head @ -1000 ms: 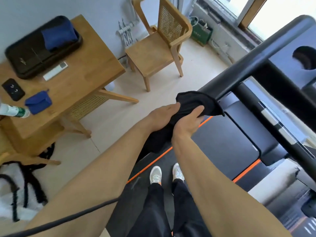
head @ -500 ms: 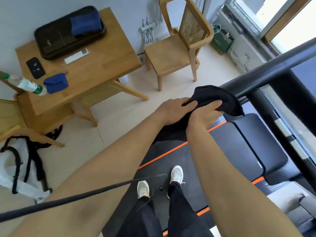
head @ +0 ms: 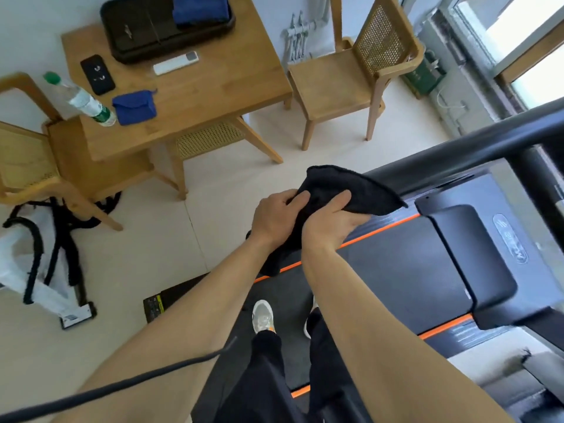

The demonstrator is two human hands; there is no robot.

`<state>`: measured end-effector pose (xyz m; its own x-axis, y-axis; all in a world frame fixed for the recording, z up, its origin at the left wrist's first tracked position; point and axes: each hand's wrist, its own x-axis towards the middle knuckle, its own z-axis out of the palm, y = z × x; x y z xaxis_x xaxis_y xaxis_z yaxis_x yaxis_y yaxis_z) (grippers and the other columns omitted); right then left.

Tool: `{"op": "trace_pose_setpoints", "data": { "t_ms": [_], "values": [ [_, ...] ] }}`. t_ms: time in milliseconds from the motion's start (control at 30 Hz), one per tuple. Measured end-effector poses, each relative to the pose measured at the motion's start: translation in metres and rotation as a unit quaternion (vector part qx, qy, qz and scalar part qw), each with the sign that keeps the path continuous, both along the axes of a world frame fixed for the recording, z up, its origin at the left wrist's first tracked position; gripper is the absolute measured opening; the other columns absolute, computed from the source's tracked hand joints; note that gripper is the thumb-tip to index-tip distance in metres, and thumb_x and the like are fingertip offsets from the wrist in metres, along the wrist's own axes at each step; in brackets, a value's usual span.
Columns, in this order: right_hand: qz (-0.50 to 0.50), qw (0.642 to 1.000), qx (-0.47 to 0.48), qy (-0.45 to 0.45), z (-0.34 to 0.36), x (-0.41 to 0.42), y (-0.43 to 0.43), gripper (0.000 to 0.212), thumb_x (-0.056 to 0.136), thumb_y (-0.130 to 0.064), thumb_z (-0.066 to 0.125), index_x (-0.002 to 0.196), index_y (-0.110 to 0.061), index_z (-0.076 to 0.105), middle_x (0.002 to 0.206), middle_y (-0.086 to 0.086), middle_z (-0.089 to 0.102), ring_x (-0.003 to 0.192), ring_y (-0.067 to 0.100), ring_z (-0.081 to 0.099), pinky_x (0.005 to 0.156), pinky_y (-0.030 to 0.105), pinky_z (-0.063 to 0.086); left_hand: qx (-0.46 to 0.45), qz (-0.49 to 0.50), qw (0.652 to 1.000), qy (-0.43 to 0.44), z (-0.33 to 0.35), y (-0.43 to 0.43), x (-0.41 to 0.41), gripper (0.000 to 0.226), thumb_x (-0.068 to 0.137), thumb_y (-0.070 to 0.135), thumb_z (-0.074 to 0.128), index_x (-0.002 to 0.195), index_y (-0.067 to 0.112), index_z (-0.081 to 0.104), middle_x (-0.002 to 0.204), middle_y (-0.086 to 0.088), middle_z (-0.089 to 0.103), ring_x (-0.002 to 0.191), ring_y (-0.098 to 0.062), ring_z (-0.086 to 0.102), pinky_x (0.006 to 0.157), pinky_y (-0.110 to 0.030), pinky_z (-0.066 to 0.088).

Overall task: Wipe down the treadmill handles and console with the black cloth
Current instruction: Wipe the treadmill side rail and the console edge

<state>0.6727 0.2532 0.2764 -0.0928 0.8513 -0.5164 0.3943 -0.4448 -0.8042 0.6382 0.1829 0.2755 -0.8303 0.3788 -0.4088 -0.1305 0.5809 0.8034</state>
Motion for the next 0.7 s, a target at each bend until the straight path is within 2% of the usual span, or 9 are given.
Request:
{"op": "trace_pose_setpoints", "data": {
  "t_ms": [100,200,267,367,433,500,567,633,700],
  "values": [
    [0.014,0.994,-0.104,-0.026,-0.007,0.005,-0.025,0.072,0.099,-0.058,0.04,0.151,-0.012,0.022,0.146,0.008,0.048,0.127,0.03,0.052,0.106,0.042,0.043,0.056,-0.03,0.985,-0.162,-0.01,-0.001,-0.023,0.04,0.093,0.04,0.055,0.065,0.013,0.062,0.068,-0.001,0.066,0.067,-0.018,0.056,0.069,-0.036,0.042],
    [0.01,0.984,-0.173,-0.045,-0.001,0.001,-0.022,0.073,0.098,-0.063,0.035,0.146,-0.008,0.026,0.135,0.01,0.052,0.117,0.032,0.054,0.099,0.043,0.045,0.06,-0.089,0.963,-0.247,-0.009,0.01,-0.042,0.033,0.094,0.041,0.056,0.078,0.017,0.073,0.087,-0.008,0.074,0.086,-0.026,0.066,0.087,-0.042,0.048],
    [0.01,0.981,-0.186,-0.051,0.006,-0.007,-0.009,0.074,0.099,-0.063,0.033,0.142,-0.003,0.031,0.125,0.011,0.055,0.107,0.031,0.056,0.092,0.041,0.047,0.079,-0.057,0.967,-0.235,-0.007,0.011,-0.042,0.036,0.091,0.041,0.056,0.082,0.011,0.075,0.09,-0.011,0.075,0.092,-0.031,0.068,0.089,-0.044,0.048],
    [-0.017,0.99,-0.126,-0.062,0.001,-0.014,-0.004,0.077,0.095,-0.068,0.034,0.139,-0.005,0.036,0.124,0.008,0.058,0.096,0.025,0.058,0.086,0.037,0.048,0.083,0.047,0.984,-0.152,-0.017,-0.003,-0.021,0.034,0.09,0.034,0.051,0.066,0.012,0.058,0.071,-0.006,0.063,0.072,-0.025,0.054,0.073,-0.041,0.041],
    [-0.039,0.998,-0.037,-0.039,-0.002,-0.012,-0.01,0.074,0.096,-0.064,0.038,0.145,-0.009,0.031,0.13,0.004,0.053,0.108,0.026,0.057,0.094,0.039,0.048,0.089,0.125,0.986,-0.067,-0.022,-0.009,0.008,0.036,0.095,0.025,0.044,0.061,0.016,0.038,0.062,-0.001,0.047,0.065,-0.016,0.038,0.065,-0.039,0.032],
    [-0.045,0.999,0.02,-0.012,-0.004,-0.007,-0.019,0.067,0.1,-0.057,0.036,0.15,-0.013,0.027,0.138,0.003,0.049,0.119,0.026,0.054,0.1,0.04,0.047,0.119,0.186,0.975,-0.002,-0.025,-0.009,0.028,0.034,0.097,0.019,0.039,0.064,0.015,0.03,0.062,0.002,0.039,0.061,-0.011,0.031,0.061,-0.037,0.028],
    [-0.014,1.0,0.027,-0.008,-0.004,0.003,-0.026,0.065,0.102,-0.054,0.031,0.155,-0.018,0.021,0.148,0.004,0.045,0.128,0.026,0.05,0.105,0.039,0.043,0.117,0.179,0.977,-0.02,-0.031,-0.011,0.023,0.036,0.097,0.019,0.039,0.062,0.016,0.033,0.06,0.003,0.041,0.061,-0.013,0.033,0.061,-0.037,0.028],
    [0.039,0.999,-0.034,-0.007,-0.001,0.015,-0.031,0.069,0.101,-0.06,0.026,0.158,-0.023,0.017,0.153,0.003,0.042,0.134,0.026,0.045,0.107,0.037,0.038,0.089,0.106,0.985,-0.099,-0.031,-0.013,0.0,0.036,0.093,0.029,0.043,0.06,0.015,0.05,0.067,-0.002,0.057,0.07,-0.021,0.046,0.066,-0.038,0.035],
    [0.107,0.988,-0.104,-0.029,0.005,0.029,-0.035,0.071,0.1,-0.064,0.025,0.157,-0.021,0.022,0.15,0.003,0.044,0.133,0.026,0.045,0.108,0.039,0.036,0.08,0.021,0.983,-0.161,-0.032,-0.015,-0.022,0.037,0.091,0.035,0.048,0.081,0.006,0.069,0.085,-0.008,0.068,0.083,-0.023,0.055,0.072,-0.032,0.042]
  ]
}}
